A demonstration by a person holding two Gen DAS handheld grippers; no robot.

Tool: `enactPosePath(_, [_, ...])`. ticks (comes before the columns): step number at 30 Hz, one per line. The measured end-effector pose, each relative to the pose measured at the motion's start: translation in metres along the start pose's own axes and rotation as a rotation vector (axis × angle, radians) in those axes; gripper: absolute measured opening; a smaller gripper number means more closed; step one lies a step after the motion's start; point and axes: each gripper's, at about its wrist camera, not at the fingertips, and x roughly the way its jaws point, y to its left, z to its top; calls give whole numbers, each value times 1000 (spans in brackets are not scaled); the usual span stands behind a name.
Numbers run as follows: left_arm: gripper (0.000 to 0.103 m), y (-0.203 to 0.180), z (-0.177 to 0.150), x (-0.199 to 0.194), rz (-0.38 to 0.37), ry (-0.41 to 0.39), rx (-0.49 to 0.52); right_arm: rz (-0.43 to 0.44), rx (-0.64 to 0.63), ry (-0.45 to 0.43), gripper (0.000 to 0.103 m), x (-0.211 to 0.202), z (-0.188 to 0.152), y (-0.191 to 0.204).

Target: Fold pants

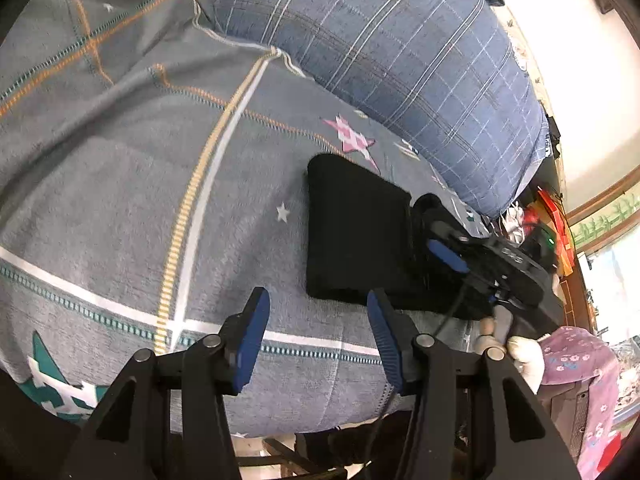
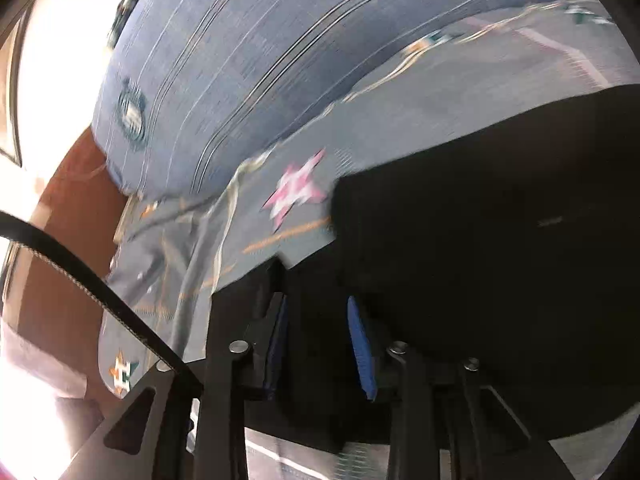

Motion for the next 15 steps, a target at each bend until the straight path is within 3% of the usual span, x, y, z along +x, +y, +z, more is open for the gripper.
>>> enactPosePath(8, [50,-35,-3,8,36,25,117,2,68,-161,42,-114,-10,-63])
enactPosePath(15, [51,-106,3,35,11,110,311,-68,174,-205,51,-187,-22,-130])
